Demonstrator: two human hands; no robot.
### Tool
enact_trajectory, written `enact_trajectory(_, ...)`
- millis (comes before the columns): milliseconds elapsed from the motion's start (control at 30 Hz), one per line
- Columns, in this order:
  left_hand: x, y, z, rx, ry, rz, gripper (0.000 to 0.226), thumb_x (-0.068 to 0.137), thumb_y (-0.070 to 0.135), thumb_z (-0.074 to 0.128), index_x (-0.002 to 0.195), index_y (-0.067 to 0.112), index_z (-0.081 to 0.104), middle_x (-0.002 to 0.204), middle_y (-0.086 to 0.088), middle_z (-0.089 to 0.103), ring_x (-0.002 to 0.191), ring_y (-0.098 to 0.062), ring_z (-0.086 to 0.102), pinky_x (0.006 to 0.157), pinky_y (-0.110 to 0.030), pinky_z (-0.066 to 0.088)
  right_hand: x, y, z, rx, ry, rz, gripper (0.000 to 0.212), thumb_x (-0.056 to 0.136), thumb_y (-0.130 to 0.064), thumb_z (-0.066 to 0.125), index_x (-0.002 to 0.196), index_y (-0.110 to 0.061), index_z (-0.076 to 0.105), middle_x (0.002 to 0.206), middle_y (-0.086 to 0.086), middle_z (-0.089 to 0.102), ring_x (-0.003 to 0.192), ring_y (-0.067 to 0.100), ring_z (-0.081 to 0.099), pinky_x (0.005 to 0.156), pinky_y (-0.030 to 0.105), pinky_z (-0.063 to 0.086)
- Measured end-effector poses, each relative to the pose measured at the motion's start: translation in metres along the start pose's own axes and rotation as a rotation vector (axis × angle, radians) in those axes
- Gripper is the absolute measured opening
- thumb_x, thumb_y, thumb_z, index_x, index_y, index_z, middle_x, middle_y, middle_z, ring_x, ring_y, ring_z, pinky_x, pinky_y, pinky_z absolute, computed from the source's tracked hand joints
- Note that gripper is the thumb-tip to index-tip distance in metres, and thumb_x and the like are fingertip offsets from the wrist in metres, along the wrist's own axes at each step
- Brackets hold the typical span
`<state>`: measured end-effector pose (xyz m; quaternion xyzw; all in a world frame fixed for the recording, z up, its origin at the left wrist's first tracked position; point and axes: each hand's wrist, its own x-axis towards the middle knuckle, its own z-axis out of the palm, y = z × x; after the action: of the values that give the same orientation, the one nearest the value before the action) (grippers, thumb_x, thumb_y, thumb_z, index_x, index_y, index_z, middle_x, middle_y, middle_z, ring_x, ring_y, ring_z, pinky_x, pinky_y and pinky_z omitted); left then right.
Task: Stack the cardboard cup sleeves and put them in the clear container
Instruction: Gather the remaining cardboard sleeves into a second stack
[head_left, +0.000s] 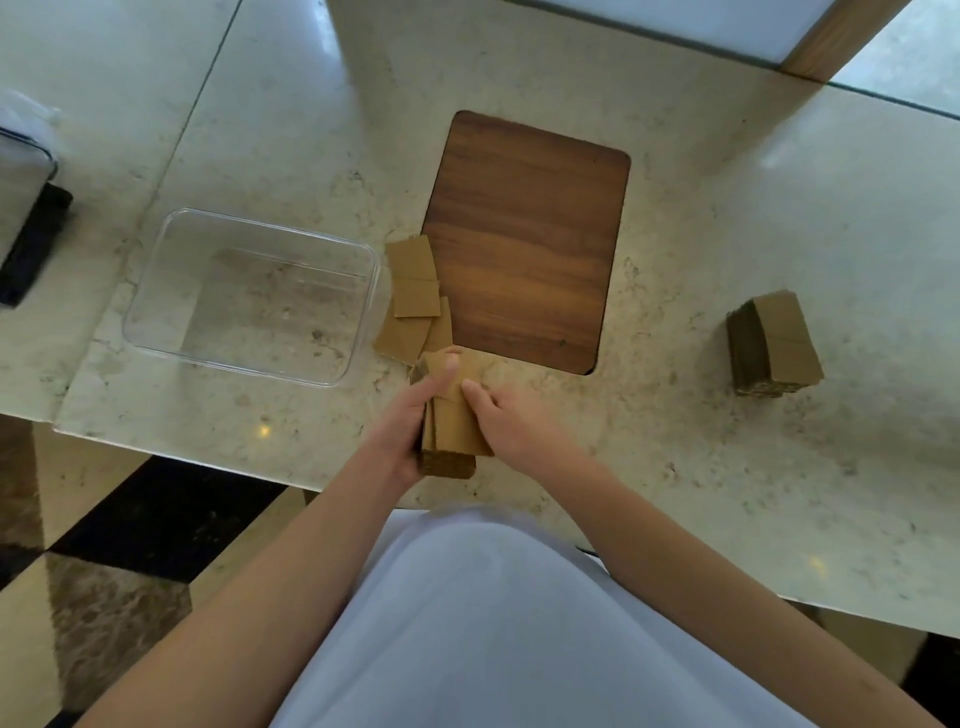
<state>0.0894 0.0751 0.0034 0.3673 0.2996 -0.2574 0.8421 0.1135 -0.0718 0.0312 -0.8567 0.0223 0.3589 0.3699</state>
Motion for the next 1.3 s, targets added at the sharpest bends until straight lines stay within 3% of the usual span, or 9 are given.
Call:
enact_trajectory(100,-0.004,-0.002,-0.014,0.086,0.050,-0.061,0.046,0.087,0.022,0.072,0.132,0.020,0.065,0.108,-0.017,0.074,0.082,-0.029,0.074,0.063,-0.042,0.060,0.006,0.002,-0.004,-0.162,-0.054,-0.027,0.067,0.108,-0.055,0.033,0.059,-0.016,0.056,0.057,0.001,0.057,0.053,0.017,0.053,0.052,0.031,0.038)
enact_trajectory(300,-0.004,-0.005,-0.045,-0.231,0.039,-0.004,0.041,0.090,0.008,0.062,0.128,0.023,0.060,0.101,-0.021,0.069,0.085,-0.033,0.069,0.073,-0.043,0.060,0.025,0.024,-0.005,-0.238,0.070,0.146,0.028,0.100,-0.048,0.057,0.105,-0.020,0.057,0.101,0.000,0.063,0.088,0.019,0.059,0.069,0.034,0.046)
enact_trajectory(533,0.002,0.001,-0.054,-0.349,0.099,-0.038,0.031,0.093,0.051,0.070,0.106,0.023,0.069,0.088,-0.013,0.058,0.074,-0.024,0.058,0.064,-0.037,0.056,0.041,0.021,0.024,-0.627,0.205,-0.084,0.060,0.083,-0.057,0.074,0.116,-0.014,0.049,0.119,0.006,0.053,0.108,0.027,0.053,0.078,0.035,0.040)
enact_trajectory(667,0.006,0.004,-0.053,-0.282,0.156,-0.061,0.032,0.096,0.048,0.067,0.113,0.021,0.063,0.084,-0.014,0.059,0.069,-0.026,0.059,0.061,-0.036,0.056,0.045,0.013,0.033,-0.771,0.150,-0.128,0.063,0.084,-0.055,0.070,0.123,-0.011,0.046,0.121,0.008,0.052,0.109,0.028,0.052,0.082,0.036,0.046)
enact_trajectory(833,0.010,0.005,-0.047,-0.186,0.195,-0.081,0.030,0.094,0.043,0.069,0.112,0.019,0.067,0.080,-0.014,0.062,0.066,-0.026,0.062,0.059,-0.036,0.057,0.045,0.007,0.022,-0.772,0.103,-0.049,0.038,0.094,-0.041,0.057,0.114,-0.009,0.051,0.096,0.003,0.057,0.086,0.028,0.062,0.060,0.032,0.041)
enact_trajectory(900,0.010,0.006,-0.044,-0.153,0.206,-0.077,0.030,0.092,0.041,0.072,0.113,0.019,0.068,0.081,-0.014,0.063,0.066,-0.026,0.063,0.059,-0.036,0.057,0.046,0.013,0.009,-0.597,0.011,0.065,0.021,0.096,-0.027,0.058,0.106,-0.008,0.055,0.081,0.002,0.059,0.075,0.028,0.064,0.055,0.035,0.048)
enact_trajectory(967,0.009,0.006,-0.041,-0.148,0.195,-0.063,0.032,0.091,0.041,0.073,0.114,0.020,0.069,0.081,-0.014,0.064,0.067,-0.026,0.064,0.060,-0.037,0.057,0.042,0.019,-0.004,-0.050,-0.053,0.181,0.015,0.103,-0.024,0.054,0.104,-0.012,0.062,0.082,0.007,0.071,0.073,0.026,0.071,0.064,0.041,0.061)
enact_trajectory(1067,0.006,0.004,-0.037,-0.161,0.169,-0.044,0.034,0.092,0.041,0.071,0.118,0.019,0.067,0.082,-0.014,0.065,0.069,-0.026,0.064,0.062,-0.038,0.057,0.028,0.027,-0.018,0.600,-0.120,0.229,0.014,0.106,-0.025,0.055,0.114,-0.016,0.064,0.075,0.003,0.077,0.058,0.012,0.067,0.052,0.027,0.056)
enact_trajectory(1300,0.004,0.000,-0.023,-0.167,0.138,-0.052,0.031,0.093,0.040,0.070,0.117,0.020,0.067,0.084,-0.014,0.064,0.070,-0.026,0.064,0.061,-0.038,0.057,0.007,0.032,-0.027,0.679,-0.237,0.173,0.016,0.104,-0.029,0.061,0.104,-0.014,0.064,0.068,0.003,0.071,0.052,0.010,0.057,0.046,0.020,0.044)
